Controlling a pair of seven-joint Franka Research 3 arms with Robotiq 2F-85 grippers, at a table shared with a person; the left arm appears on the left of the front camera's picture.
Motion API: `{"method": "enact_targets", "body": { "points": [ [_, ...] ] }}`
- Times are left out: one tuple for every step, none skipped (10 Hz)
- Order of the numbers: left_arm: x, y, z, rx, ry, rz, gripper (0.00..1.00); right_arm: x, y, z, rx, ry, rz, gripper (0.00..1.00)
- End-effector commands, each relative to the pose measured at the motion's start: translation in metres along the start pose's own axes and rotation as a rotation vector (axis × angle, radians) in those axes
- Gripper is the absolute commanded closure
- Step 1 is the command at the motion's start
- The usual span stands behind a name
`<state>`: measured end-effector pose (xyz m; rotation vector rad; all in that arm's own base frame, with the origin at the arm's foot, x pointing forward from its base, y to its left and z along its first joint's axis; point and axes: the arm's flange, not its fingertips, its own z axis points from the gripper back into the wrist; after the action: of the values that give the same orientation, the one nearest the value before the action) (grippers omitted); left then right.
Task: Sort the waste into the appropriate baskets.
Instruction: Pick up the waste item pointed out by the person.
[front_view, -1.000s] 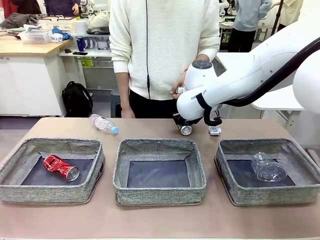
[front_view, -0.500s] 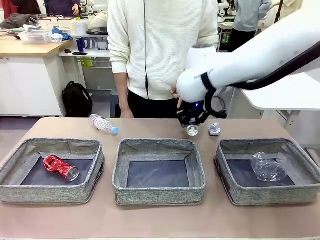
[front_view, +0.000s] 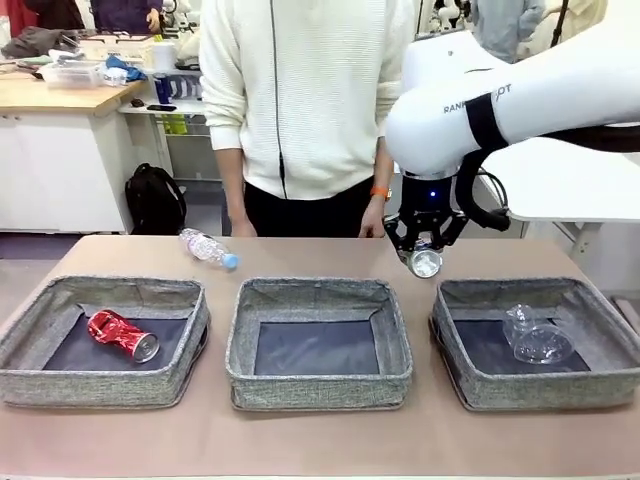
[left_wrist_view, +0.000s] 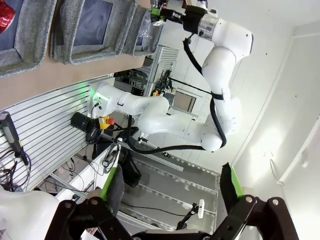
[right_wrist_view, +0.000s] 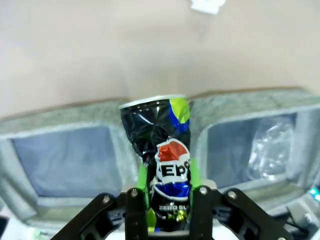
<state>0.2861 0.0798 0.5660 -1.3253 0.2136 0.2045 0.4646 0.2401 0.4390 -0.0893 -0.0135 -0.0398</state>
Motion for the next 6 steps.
{"method": "enact_targets", "body": {
  "points": [
    [-0.003, -0.002, 0.001, -0.009, 0.007, -0.008, 0.00, 0.016, -0.005, 0.001, -0.024, -0.007, 0.013, 1.00],
    [-0.003, -0.002, 0.001, -0.009, 0.007, -0.008, 0.00, 0.016, -0.005, 0.001, -0.024, -0.007, 0.013, 1.00],
    [-0.003, -0.002, 0.001, -0.009, 0.007, -0.008, 0.00, 0.016, -0.005, 0.001, -0.024, -0.007, 0.013, 1.00],
    [-0.003, -0.002, 0.001, -0.009, 0.007, -0.008, 0.00, 0.003, -0.001, -0.003, -0.005, 0.001, 0.001, 0.66],
    [-0.003, -0.002, 0.001, -0.009, 0.007, -0.008, 0.00, 0.005, 0.004, 0.000, -0.069, 0.011, -0.007, 0.66],
    [-0.003, -0.002, 0.001, -0.009, 0.007, -0.008, 0.00, -0.003, 0.020, 0.032, -0.046, -0.038, 0.004, 0.66]
  ]
}}
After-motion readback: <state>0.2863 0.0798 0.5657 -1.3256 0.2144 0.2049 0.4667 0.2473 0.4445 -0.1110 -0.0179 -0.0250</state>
